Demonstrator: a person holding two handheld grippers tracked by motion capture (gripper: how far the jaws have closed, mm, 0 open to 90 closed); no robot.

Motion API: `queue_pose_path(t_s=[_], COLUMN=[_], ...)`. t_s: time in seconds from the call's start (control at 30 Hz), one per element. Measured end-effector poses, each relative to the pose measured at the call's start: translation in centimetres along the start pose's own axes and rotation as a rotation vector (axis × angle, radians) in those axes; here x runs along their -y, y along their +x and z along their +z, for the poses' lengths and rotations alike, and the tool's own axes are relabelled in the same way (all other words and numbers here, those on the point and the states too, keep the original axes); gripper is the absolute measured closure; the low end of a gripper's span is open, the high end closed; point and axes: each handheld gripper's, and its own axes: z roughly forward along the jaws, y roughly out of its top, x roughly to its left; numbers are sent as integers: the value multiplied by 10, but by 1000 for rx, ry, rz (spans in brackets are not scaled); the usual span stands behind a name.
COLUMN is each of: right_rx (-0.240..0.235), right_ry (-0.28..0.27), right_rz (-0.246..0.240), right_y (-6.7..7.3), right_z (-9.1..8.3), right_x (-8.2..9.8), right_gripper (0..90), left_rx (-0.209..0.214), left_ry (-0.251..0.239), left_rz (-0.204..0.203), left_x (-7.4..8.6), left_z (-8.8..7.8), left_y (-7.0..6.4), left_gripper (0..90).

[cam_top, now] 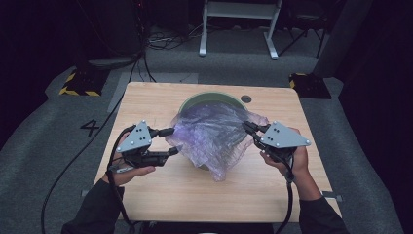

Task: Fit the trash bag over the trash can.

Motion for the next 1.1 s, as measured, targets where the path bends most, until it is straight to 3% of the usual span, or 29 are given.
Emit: queue_pose_path(t_s=[0.07,0.23,0.3,0.4,0.8,0.9,0.97,1.07,1.1], right_rx=[0,4,5,15,22,24,25,28,30], right_ry=[13,33,48,71,170,181,181,186,185], right_rz=[9,30,43,58,92,105,103,100,101], right_y=[-2,-9,-13,-19,-31,-32,-32,-32,-32], right_z=[4,15,19,27,60,61,61,60,59], right_x=[-1,-4,-5,-5,1,4,5,5,5], right_gripper=[869,860,858,858,889,900,900,900,900], left_rx=[11,-8,-6,-9,12,-28,-43,-61,-61], left_ry=[3,12,33,71,87,75,59,27,18], left_rz=[-1,5,16,24,-39,-62,-87,-90,-83], left_x=[0,1,2,4,17,20,20,20,18], left_z=[1,4,7,13,22,20,15,5,1], left_y=[3,10,14,18,34,34,33,24,20], left_gripper=[532,685,766,814,807,707,475,218,188])
